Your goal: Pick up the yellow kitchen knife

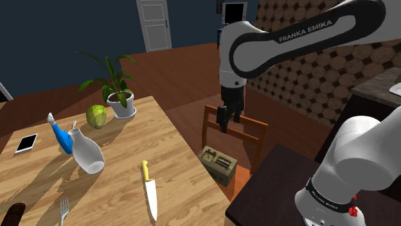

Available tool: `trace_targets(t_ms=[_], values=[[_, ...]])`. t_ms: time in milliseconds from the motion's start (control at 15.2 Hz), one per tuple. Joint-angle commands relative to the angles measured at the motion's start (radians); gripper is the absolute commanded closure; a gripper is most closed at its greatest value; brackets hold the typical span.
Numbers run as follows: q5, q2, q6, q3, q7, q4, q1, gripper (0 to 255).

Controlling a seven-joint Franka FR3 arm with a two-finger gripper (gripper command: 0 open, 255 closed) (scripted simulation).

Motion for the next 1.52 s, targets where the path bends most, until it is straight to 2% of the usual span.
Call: trace_targets(t_ms=[0,330,594,990,1452], values=[[0.007,0.065,0.074,0.03,0.025,0.007,0.009,0],[-0.004,0.24,0.231,0.098,0.097,0.059,0.025,0],[-0.048,0.391,0.339,0.143,0.17,0.126,0.035,0],[-0.171,0.628,0.458,0.175,0.305,0.265,0.067,0],[-0.328,0.901,0.521,0.141,0.453,0.491,0.158,0]])
